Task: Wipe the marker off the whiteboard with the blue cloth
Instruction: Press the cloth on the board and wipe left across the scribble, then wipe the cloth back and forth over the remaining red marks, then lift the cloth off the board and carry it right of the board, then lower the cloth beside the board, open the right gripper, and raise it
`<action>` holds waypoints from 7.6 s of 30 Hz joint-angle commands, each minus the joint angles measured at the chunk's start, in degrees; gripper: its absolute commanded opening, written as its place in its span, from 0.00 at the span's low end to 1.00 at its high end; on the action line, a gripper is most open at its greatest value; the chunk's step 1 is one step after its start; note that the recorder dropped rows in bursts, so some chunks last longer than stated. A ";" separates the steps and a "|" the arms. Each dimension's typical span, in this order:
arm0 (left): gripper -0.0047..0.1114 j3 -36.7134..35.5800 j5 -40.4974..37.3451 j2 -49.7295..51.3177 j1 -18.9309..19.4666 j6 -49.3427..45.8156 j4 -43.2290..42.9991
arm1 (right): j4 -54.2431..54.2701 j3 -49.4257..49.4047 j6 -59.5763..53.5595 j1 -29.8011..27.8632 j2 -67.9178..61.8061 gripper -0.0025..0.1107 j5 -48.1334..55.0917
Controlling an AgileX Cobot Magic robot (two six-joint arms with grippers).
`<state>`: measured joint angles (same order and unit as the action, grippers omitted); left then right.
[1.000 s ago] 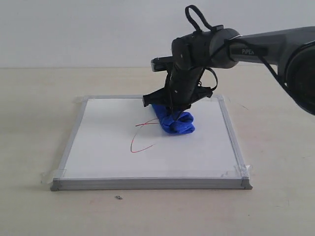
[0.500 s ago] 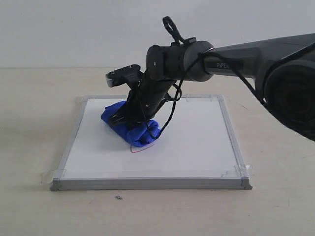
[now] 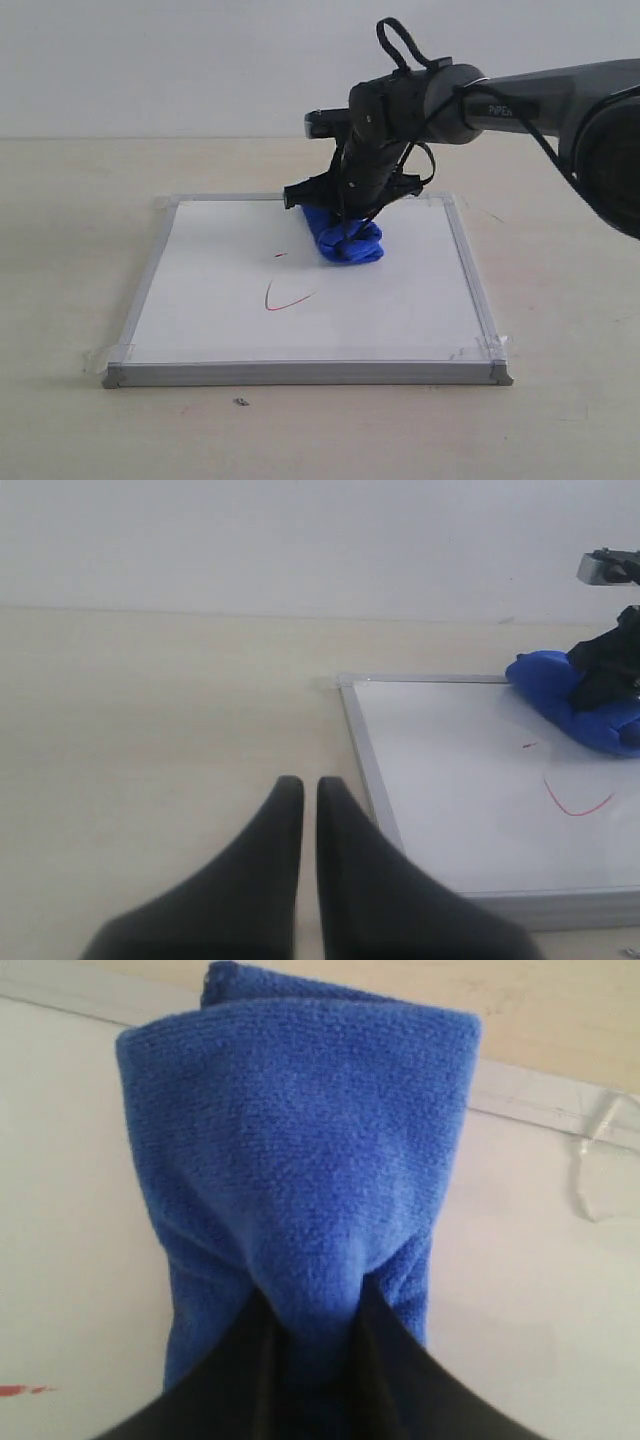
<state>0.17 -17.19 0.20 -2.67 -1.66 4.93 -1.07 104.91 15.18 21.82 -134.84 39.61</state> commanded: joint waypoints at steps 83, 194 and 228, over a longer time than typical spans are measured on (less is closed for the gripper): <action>0.08 -0.17 0.43 -0.20 0.16 -0.09 -0.07 | 4.53 -0.83 -26.98 12.21 -0.95 0.02 22.74; 0.08 -0.17 0.43 -0.20 0.16 -0.09 -0.07 | 2.10 -42.84 -2.50 -18.46 26.85 0.02 -8.22; 0.08 -0.17 0.43 -0.20 0.16 -0.09 -0.07 | -3.55 -35.62 -6.55 -18.46 42.23 0.02 5.82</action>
<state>0.17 -17.19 0.20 -2.67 -1.66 4.93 -2.99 68.95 10.22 3.37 -95.72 43.23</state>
